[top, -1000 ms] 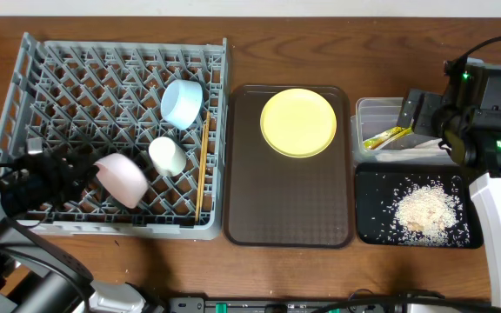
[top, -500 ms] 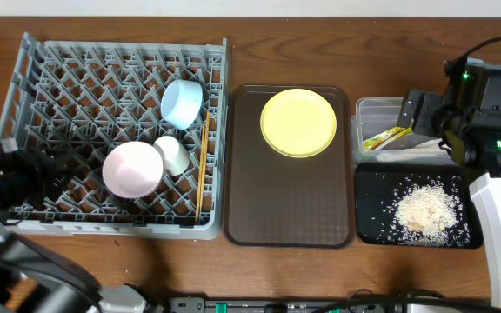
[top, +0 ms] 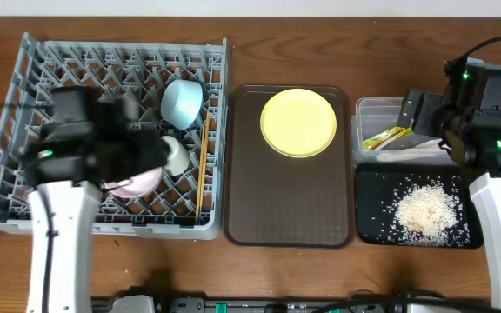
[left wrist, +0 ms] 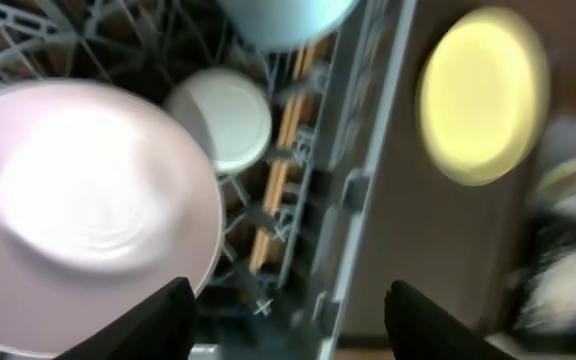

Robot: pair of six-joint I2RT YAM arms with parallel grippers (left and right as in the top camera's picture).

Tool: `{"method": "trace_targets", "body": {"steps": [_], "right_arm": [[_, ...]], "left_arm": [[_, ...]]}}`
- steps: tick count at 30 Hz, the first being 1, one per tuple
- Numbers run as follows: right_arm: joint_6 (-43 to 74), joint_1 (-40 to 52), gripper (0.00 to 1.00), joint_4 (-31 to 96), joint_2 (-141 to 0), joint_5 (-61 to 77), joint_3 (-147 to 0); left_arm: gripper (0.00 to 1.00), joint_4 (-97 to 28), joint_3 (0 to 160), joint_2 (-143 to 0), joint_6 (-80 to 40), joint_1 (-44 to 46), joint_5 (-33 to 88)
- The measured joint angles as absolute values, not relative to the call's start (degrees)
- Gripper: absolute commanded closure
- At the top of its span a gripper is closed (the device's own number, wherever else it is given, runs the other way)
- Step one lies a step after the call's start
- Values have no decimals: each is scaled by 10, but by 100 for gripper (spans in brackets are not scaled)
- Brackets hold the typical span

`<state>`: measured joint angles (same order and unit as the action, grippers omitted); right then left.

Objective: Sort waste into correct bins and load items into the dishwasher
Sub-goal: 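Lower the pink bowl into the rack's front area and release it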

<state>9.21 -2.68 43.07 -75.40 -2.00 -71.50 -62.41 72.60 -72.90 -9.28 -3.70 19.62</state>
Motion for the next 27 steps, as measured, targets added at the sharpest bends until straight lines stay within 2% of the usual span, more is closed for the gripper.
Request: {"method": "trace_targets", "body": {"steps": [1,5,12,20,24,27], "right_arm": [[92,-27,1,430,-754,-20,-715],[92,-27,1,430,-754,-20,-715],[92,-27,1,430,-754,-20,-715],[92,-27,1,430,-754,-20,-715],[92,-27,1,430,-754,-20,-715],[92,-27,1,430,-754,-20,-715]], "left_arm": [[41,-628,726,-733,-98,-11,161],[57,-632,726,-747,-127,57,44],[58,-630,718,-761,-154,73,-30],[62,-611,675,-815,-165,73,-42],[74,-611,674,-822,-166,73,-43],[76,-611,674,-822,-165,73,-48]]}}
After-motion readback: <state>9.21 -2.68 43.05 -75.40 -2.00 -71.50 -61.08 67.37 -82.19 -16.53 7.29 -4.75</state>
